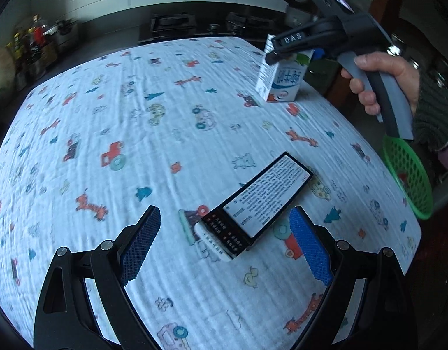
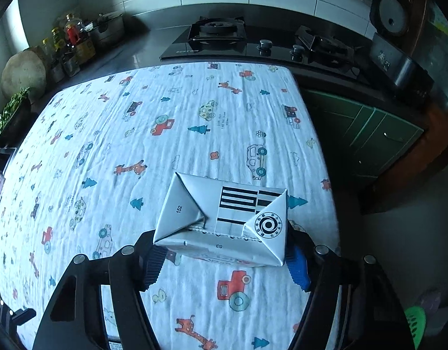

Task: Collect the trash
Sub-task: 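Grasp the white milk carton with the right gripper while the left gripper lowers toward the black device, then grasp the black device with the left gripper while the right gripper holds the milk carton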

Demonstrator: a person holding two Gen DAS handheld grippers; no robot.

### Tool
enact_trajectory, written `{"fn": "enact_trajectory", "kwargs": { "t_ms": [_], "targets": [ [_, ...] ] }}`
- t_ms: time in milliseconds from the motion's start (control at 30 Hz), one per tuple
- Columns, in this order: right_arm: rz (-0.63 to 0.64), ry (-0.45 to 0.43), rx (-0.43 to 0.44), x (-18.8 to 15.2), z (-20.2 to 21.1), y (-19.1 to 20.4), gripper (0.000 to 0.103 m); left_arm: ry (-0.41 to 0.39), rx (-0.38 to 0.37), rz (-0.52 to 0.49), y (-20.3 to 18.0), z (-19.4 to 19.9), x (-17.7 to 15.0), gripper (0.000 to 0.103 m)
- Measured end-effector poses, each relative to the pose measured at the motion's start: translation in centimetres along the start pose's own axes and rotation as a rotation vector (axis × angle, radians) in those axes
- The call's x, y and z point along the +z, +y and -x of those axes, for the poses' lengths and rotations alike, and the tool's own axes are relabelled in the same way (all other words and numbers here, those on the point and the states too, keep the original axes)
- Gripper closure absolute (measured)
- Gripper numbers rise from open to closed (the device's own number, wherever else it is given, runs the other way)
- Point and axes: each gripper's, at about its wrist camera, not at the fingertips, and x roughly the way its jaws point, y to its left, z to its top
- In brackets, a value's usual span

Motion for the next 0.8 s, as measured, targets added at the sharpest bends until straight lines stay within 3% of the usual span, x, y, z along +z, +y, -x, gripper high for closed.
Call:
{"fn": "enact_trajectory", "kwargs": {
  "t_ms": [400,800],
  "targets": [
    [0.133,0.011,0.023,-1.7,3.4,1.0,0.036,0.060,-0.042,-0.125,-1.5,-3.3,1.2,0.014],
    [0.217,0.026,0.053,-4.1,6.7,0.9,0.036,0.096,-0.098,-0.177,-2.3,-5.4,1.8,0.014]
  ]
}}
